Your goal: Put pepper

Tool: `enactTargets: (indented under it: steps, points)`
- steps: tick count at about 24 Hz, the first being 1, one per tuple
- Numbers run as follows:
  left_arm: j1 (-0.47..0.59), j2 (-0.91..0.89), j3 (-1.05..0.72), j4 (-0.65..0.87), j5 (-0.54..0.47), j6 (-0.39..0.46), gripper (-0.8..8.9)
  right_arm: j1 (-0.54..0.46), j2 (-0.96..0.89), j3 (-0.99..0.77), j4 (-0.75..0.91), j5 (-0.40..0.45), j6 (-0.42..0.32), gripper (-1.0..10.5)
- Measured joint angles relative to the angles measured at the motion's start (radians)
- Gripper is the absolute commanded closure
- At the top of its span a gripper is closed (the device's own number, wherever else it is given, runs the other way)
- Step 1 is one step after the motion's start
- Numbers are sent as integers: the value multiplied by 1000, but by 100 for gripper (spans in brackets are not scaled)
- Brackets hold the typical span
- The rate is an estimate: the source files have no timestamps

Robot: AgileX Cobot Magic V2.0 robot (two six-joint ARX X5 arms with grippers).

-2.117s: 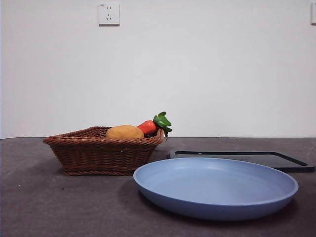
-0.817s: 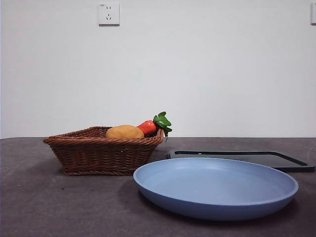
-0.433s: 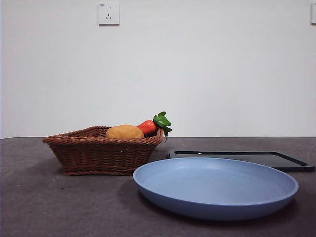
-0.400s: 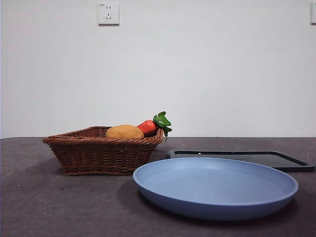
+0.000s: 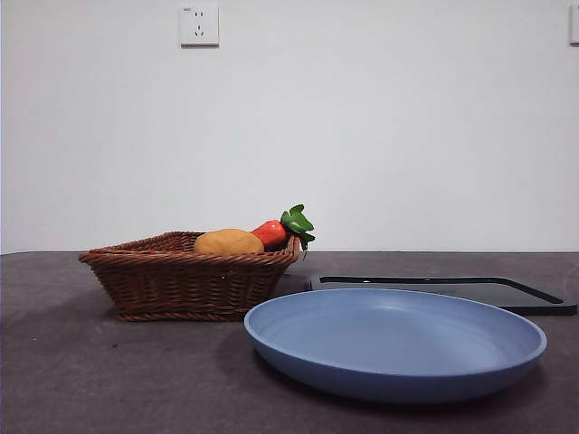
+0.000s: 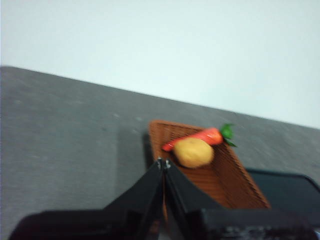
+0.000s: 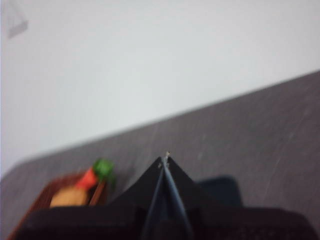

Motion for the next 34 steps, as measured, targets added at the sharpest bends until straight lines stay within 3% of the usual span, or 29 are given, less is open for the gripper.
enactTargets:
  steps: [7,15,16,18,20,27,34]
  points:
    - [0,261,256,-172,192,67,807,0,253,309,-397,-186,-168,941]
    - [0,460,411,-425,375,185,801,19,394,419,-762,-197,-340,895]
    - [0,471,411,-438,381,190,775,20,405,419,-772,-197,-350,812]
    - [0,481,411,-451,382,192,553,27,414,419,-769,-197,-356,651]
    - [0,481,411,-453,383,193,444,32,420,419,-770,-197,-356,632]
    - [0,481,411,-453,427,196,447,72,510,419,-769,-198,-356,635]
    - [0,481,411,-452,427,196,447,198,848,419,-651,-195,-356,636]
